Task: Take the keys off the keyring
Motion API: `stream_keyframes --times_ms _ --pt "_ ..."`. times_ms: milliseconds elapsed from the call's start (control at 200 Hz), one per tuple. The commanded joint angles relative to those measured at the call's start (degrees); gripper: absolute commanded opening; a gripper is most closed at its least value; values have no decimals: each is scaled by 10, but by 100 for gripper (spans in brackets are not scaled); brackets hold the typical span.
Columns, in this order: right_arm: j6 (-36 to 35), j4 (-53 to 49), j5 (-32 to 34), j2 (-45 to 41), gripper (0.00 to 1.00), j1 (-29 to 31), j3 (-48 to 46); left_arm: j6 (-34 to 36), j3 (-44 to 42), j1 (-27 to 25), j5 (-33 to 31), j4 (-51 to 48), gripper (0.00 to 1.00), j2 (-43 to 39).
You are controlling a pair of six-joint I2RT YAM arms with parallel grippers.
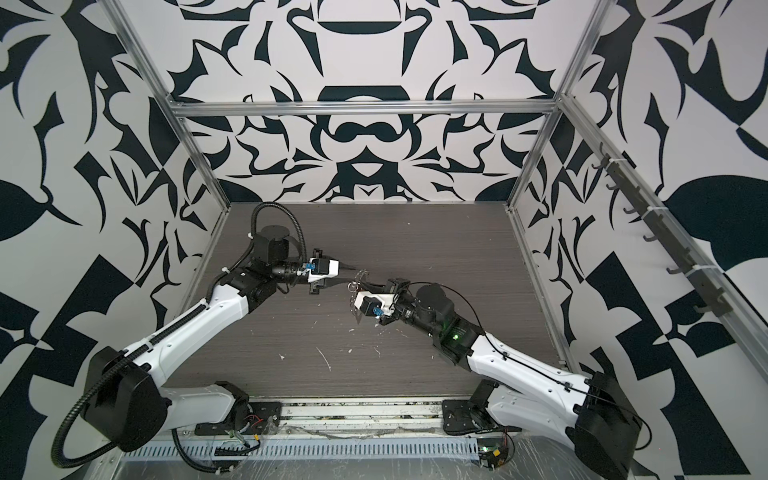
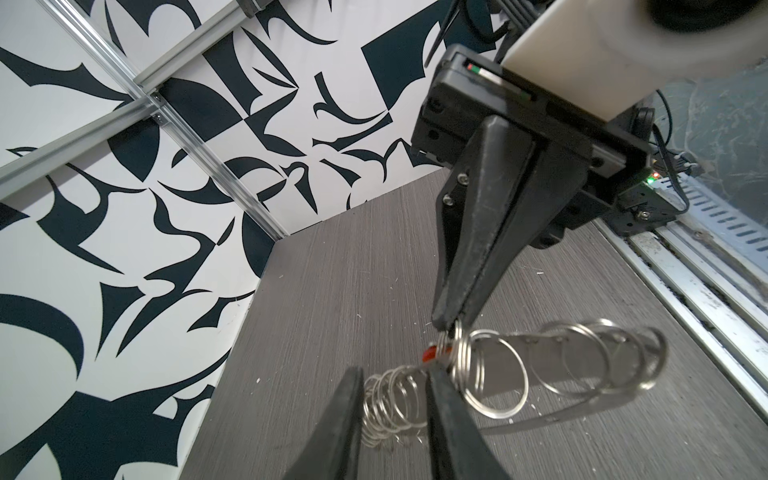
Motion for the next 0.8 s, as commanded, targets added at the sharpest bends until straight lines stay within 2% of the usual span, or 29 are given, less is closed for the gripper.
stream_keyframes --times_ms 0,340,605,795 --pt "45 93 -18 -19 0 -8 5 1 -11 -4 25 -11 28 -8" --pt "151 161 -76 -2 0 -40 -2 -13 -13 -8 31 19 20 -8" --pt "169 161 -104 5 0 -48 1 -41 -26 -8 31 63 17 -29" --pt "154 149 -93 4 0 -50 6 -33 -44 -8 18 106 16 -39"
